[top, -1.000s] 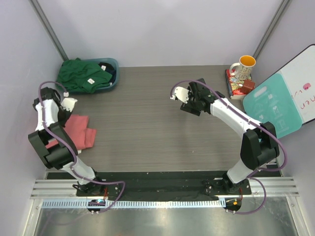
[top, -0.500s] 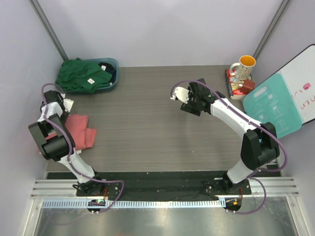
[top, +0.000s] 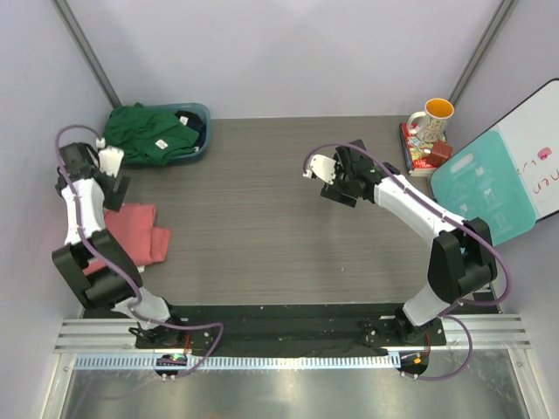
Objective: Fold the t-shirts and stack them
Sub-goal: Put the neatly folded tshirt into the corner of the board with the left arm
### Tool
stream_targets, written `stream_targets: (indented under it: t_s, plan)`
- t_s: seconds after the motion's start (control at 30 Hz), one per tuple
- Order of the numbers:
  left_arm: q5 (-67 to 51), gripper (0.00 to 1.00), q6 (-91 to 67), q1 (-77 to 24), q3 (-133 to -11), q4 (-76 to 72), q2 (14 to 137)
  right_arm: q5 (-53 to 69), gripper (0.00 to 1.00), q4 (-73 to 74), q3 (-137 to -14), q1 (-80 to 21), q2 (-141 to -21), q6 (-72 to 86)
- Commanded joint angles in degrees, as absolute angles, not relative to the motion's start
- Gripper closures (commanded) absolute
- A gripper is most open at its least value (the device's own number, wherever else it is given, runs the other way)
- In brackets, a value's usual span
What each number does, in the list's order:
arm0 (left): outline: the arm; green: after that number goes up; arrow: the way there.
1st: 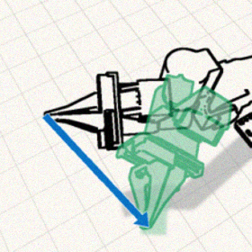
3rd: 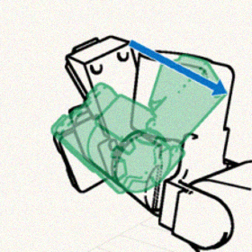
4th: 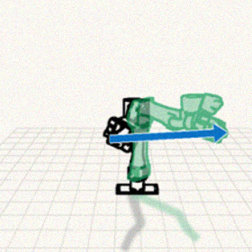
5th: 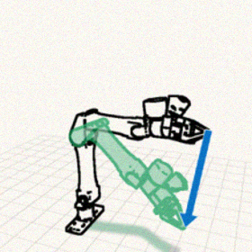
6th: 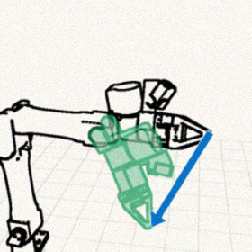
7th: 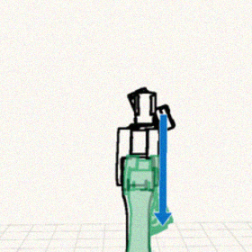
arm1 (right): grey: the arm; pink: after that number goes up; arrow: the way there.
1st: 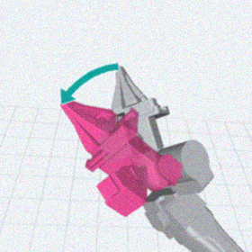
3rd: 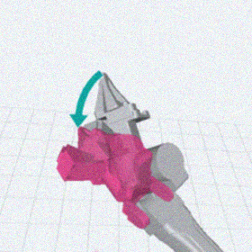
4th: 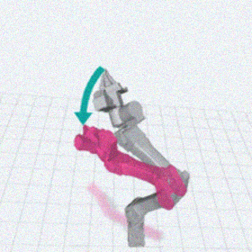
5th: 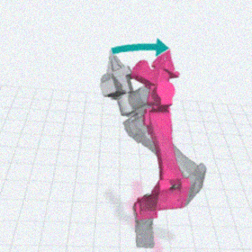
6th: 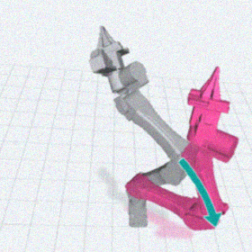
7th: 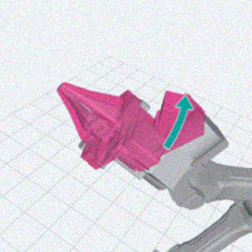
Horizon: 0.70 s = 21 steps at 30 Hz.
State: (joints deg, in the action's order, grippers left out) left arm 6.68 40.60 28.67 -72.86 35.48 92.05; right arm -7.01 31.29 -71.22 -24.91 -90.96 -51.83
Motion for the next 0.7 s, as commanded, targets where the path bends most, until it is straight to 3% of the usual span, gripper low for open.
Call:
stream_targets:
  t_s: [0.0, 0.03, 0.1, 0.13, 0.3, 0.47, 0.67]
  plan:
    - [-15.1, 0.0, 41.7, 24.3, -82.9, 48.4, 82.3, -8.1, 0.21, 30.9, -69.7, -25.1, -86.8, -52.3]
    - [-18.8, 0.0, 41.4, 23.1, -85.6, 50.5, 80.8, -8.0, 0.19, 30.9, -69.4, -25.1, -86.5, -52.0]
    - [-26.9, 0.0, 39.3, 18.8, -88.2, 54.6, 79.5, -7.0, 0.03, 30.8, -69.2, -25.1, -85.5, -51.1]
    - [-29.2, 0.0, 35.4, 17.2, -88.7, 54.9, 78.7, -6.6, 0.0, 30.8, -69.3, -25.0, -85.2, -50.3]
    - [-36.0, 0.0, 22.2, 2.8, -89.2, 50.8, 79.9, -4.8, 0.0, 29.6, -70.1, -24.4, -81.4, -42.7]
    - [-30.4, 0.0, 12.1, -7.3, -90.3, 44.3, 86.2, -3.7, 0.0, 28.7, -70.7, -22.9, -76.2, -32.8]
    - [-25.4, 0.0, 8.2, -12.6, -92.0, 39.6, 90.8, -5.3, 0.0, 24.1, -68.8, -22.6, -69.8, -17.9]
